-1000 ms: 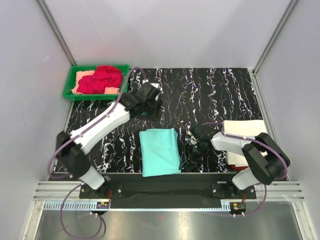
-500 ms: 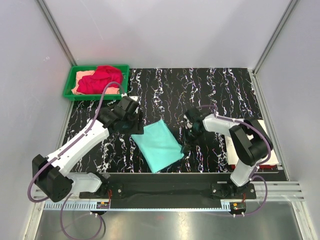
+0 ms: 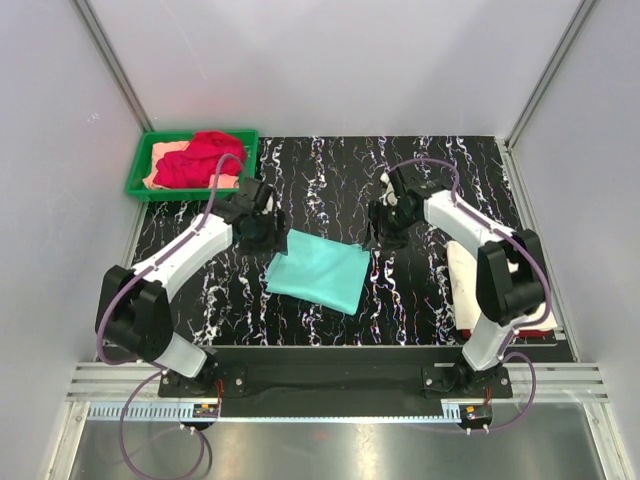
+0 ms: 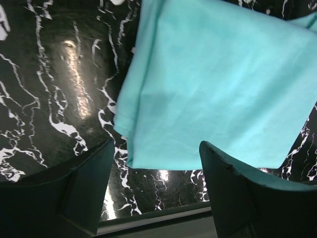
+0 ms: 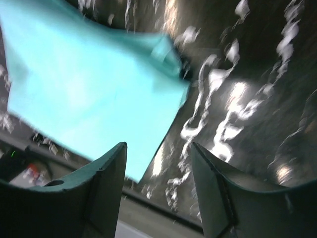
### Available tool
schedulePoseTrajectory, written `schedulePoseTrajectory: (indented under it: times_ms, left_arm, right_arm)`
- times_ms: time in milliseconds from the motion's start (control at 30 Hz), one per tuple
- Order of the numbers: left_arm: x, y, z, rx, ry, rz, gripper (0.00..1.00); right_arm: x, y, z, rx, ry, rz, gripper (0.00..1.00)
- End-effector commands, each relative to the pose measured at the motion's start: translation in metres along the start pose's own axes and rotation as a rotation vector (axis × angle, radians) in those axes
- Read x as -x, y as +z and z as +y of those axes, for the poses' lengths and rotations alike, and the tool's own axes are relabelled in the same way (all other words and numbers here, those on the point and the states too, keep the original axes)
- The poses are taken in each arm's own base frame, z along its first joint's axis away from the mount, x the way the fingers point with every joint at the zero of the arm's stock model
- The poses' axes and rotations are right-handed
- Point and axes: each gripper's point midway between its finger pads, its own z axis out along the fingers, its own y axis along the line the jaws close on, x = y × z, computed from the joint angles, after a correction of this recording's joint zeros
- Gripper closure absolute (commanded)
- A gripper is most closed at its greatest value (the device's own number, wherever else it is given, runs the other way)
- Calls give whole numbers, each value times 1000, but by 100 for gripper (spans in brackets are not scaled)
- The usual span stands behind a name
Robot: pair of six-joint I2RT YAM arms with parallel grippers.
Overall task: Fold and stack the t-shirts
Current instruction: Fold the tshirt
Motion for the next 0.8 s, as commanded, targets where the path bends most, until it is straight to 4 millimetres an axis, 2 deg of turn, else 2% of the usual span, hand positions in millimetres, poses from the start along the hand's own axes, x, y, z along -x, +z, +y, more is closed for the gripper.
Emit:
schedulePoseTrajectory:
  times_ms: [0,133,167,233,267,300,400,433,500,567,633,767]
  left_arm:
    - [20,-9,-9,-112,-6,-64,31]
    - [9,-11,-23,-220,-3,-40,49]
    - [4,-9,-38,-323,8,-39,55]
    - [-1,-8,-53,-419,-5,-19,68]
    - [-6,-1,-56,-446,-18,7,70]
    - [-10,3,-57,-449,-50,29,71]
    - [-26,25,-40,-363,-99,94,75]
    - [-32,31,-32,-332,-112,109,75]
    - [-36,36,-21,-281,-130,109,75]
    - [-40,43,-13,-242,-136,116,75]
    - [-43,47,-9,-223,-140,124,76]
    - [-57,58,3,-179,-141,149,76]
  right_arm:
    - [-41,-18,35,208,65,82,41]
    - [-69,-22,73,495,143,134,52]
    - [-73,-24,79,539,141,135,55]
    - [-85,-21,95,608,132,169,65]
    - [-88,-17,103,633,115,184,67]
    - [-96,-15,119,649,81,214,71]
    - [-96,6,139,648,77,262,78]
    - [-100,18,143,640,85,289,81]
    - [-87,28,152,630,93,266,83]
    - [-88,45,150,613,110,294,85]
    - [-88,53,150,620,122,312,87]
    - [-109,68,138,609,132,377,87]
